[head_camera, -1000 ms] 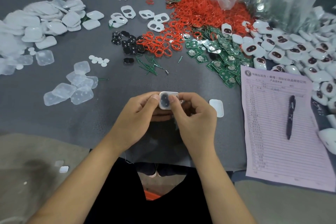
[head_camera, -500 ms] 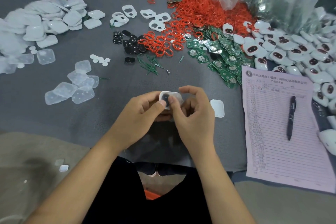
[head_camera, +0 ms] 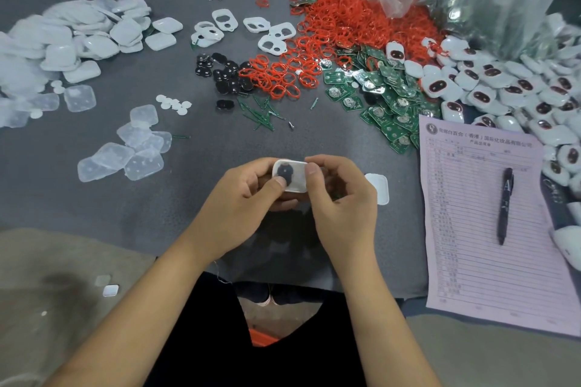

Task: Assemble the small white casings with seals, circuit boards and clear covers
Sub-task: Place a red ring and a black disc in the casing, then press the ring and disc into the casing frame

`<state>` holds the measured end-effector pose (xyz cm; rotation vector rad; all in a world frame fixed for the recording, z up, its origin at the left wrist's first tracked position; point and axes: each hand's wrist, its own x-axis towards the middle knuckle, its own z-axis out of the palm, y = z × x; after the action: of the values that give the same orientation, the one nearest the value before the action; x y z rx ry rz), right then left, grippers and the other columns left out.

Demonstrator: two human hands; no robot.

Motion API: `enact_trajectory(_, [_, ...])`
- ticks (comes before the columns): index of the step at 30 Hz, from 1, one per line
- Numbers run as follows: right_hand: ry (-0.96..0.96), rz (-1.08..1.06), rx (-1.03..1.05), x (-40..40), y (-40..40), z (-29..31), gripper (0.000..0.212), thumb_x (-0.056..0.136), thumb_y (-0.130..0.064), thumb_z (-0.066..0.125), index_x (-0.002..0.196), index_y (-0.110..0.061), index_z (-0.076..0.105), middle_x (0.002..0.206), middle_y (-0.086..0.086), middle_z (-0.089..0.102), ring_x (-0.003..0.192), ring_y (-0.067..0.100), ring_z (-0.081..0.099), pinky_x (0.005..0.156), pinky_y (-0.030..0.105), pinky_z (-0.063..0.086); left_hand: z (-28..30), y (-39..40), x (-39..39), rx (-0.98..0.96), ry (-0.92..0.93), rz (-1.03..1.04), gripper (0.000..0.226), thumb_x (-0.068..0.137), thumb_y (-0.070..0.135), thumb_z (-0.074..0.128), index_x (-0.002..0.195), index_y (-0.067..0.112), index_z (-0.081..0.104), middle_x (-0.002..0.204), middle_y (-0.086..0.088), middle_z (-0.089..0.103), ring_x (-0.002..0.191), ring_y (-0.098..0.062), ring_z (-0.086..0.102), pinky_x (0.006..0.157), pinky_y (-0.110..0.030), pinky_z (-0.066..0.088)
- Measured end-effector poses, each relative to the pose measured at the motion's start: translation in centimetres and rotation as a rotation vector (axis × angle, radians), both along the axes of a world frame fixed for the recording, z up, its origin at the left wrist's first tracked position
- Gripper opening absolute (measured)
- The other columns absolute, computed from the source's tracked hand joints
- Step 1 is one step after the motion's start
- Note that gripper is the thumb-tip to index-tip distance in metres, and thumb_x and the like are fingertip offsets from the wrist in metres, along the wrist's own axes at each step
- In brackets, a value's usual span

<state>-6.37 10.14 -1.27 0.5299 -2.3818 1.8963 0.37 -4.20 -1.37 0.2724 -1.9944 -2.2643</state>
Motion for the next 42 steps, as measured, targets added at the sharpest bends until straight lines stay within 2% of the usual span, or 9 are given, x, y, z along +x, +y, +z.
enact_trajectory(7, [0.009, 0.021, 0.045, 0.1, 0.1, -0.1, 0.01, 0.098, -0.022, 0.064, 0.099, -0.023, 0.073, 0.088, -0.008, 0.072, 0.077, 0.017, 0.069, 0.069, 0.034, 0.056, 0.0, 0.0, 0.1, -0.011, -0.004, 0.013, 0.027, 0.106, 0.01, 0.051, 0.121, 0.017, 0.072, 0.108, -0.003, 0.077, 0.106, -0.019, 0.074, 0.087, -0.026, 0.06])
enact_trajectory(19, [0.01, 0.074, 0.063, 0.3, 0.1, 0.1, 0.013, 0.094, -0.014, 0.067, 0.105, -0.019, 0.072, 0.091, -0.008, 0.07, 0.073, 0.015, 0.063, 0.067, 0.022, 0.049, 0.4, 0.1, 0.1, -0.007, -0.012, 0.014, 0.031, 0.107, 0.001, 0.048, 0.123, 0.014, 0.072, 0.114, -0.006, 0.077, 0.11, -0.021, 0.073, 0.088, -0.026, 0.06])
enact_trajectory(23, [0.037, 0.096, 0.044, 0.5, 0.3, 0.4, 0.016, 0.094, -0.016, 0.066, 0.109, -0.018, 0.07, 0.096, -0.005, 0.069, 0.077, 0.016, 0.065, 0.069, 0.028, 0.053, 0.3, 0.1, 0.1, -0.015, 0.0, 0.013, 0.021, 0.107, 0.017, 0.057, 0.122, 0.014, 0.07, 0.114, -0.006, 0.076, 0.11, -0.021, 0.073, 0.088, -0.029, 0.061])
enact_trajectory(27, [0.142, -0.191, -0.031, 0.0, 1.8, 0.8, 0.014, 0.099, -0.019, 0.058, 0.102, -0.022, 0.071, 0.087, -0.003, 0.068, 0.07, 0.007, 0.058, 0.064, 0.02, 0.043, 0.6, 0.4, -0.2, 0.024, -0.07, 0.008, 0.027, 0.098, 0.029, 0.063, 0.118, 0.012, 0.069, 0.107, -0.005, 0.078, 0.099, -0.023, 0.078, 0.081, -0.023, 0.061])
enact_trajectory(31, [0.314, -0.499, 0.376, -1.2, 4.6, 0.4, 0.018, 0.099, -0.031, 0.054, 0.099, -0.028, 0.072, 0.091, -0.011, 0.064, 0.086, 0.014, 0.054, 0.063, 0.027, 0.036, 0.7, 0.3, -0.6, -0.009, -0.115, -0.034, 0.025, 0.102, 0.029, 0.058, 0.119, 0.013, 0.067, 0.108, -0.005, 0.079, 0.096, -0.025, 0.078, 0.076, -0.022, 0.06])
enact_trajectory(34, [0.444, -0.391, 0.561, -1.6, 5.2, -0.2, 0.013, 0.094, -0.027, 0.066, 0.099, -0.024, 0.077, 0.096, -0.001, 0.064, 0.093, 0.025, 0.049, 0.072, 0.037, 0.044, 0.6, 0.3, -1.0, 0.017, -0.129, -0.028, 0.022, 0.108, 0.021, 0.05, 0.119, 0.014, 0.068, 0.109, -0.005, 0.078, 0.094, -0.027, 0.079, 0.071, -0.022, 0.06])
enact_trajectory(37, [0.439, -0.3, 0.708, -1.6, 4.7, -0.6, 0.026, 0.089, -0.034, 0.074, 0.11, -0.019, 0.077, 0.109, 0.008, 0.063, 0.1, 0.035, 0.051, 0.087, 0.044, 0.041, 0.5, 0.1, -1.0, 0.062, -0.138, -0.012, 0.028, 0.111, 0.021, 0.044, 0.12, 0.016, 0.069, 0.112, -0.006, 0.077, 0.095, -0.031, 0.078, 0.071, -0.024, 0.061])
enact_trajectory(39, [0.409, -0.283, 0.781, -1.6, 4.5, -0.7, 0.034, 0.088, -0.042, 0.074, 0.112, -0.019, 0.076, 0.112, 0.007, 0.062, 0.101, 0.036, 0.052, 0.086, 0.043, 0.039, 0.4, -0.2, -1.0, 0.116, -0.134, -0.017, 0.032, 0.113, 0.022, 0.039, 0.123, 0.015, 0.068, 0.115, -0.009, 0.077, 0.098, -0.034, 0.077, 0.074, -0.026, 0.061])
enact_trajectory(42, [0.455, -0.235, 0.77, -1.8, 4.7, -1.0, 0.03, 0.087, -0.043, 0.075, 0.106, -0.02, 0.076, 0.108, 0.002, 0.064, 0.097, 0.034, 0.052, 0.082, 0.042, 0.038, 0.2, -0.6, -1.0, 0.238, -0.106, -0.03, 0.035, 0.109, 0.027, 0.04, 0.127, 0.01, 0.064, 0.116, -0.014, 0.077, 0.1, -0.038, 0.076, 0.077, -0.028, 0.061])
